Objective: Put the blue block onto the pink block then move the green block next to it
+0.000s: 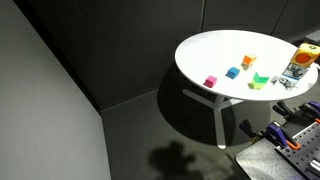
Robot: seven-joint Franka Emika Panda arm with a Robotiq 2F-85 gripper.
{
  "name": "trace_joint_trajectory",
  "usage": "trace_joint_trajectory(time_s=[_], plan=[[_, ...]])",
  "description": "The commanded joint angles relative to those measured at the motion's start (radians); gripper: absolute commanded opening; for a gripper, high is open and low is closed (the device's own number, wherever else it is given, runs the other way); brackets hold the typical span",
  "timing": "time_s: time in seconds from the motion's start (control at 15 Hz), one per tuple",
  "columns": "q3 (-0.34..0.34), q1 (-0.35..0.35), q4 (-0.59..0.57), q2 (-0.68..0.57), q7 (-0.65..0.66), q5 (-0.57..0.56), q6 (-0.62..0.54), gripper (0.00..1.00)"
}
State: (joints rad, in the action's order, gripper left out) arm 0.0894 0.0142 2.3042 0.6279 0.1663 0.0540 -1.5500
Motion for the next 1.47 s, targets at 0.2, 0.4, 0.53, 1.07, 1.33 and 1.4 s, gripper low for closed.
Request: trace_joint_trajectory(time_s=[0.2, 0.4, 0.53, 1.07, 1.33, 1.4], plan=[[-0.001, 0.001, -0.004, 0.000, 0.000, -0.001, 0.003, 1.00], [-0.001, 0.001, -0.004, 0.000, 0.000, -0.001, 0.003, 1.00], [-0.004, -0.001, 0.010, -0.011, -0.005, -0.003, -0.016, 1.00], [-0.057, -0.027, 0.072, -0.082, -0.028, 0.003, -0.155, 1.00], [-0.096, -0.039, 0.107, -0.125, -0.060, 0.009, -0.294, 1.00], [-0.105, -0.040, 0.116, -0.137, -0.077, 0.006, -0.337, 1.00]])
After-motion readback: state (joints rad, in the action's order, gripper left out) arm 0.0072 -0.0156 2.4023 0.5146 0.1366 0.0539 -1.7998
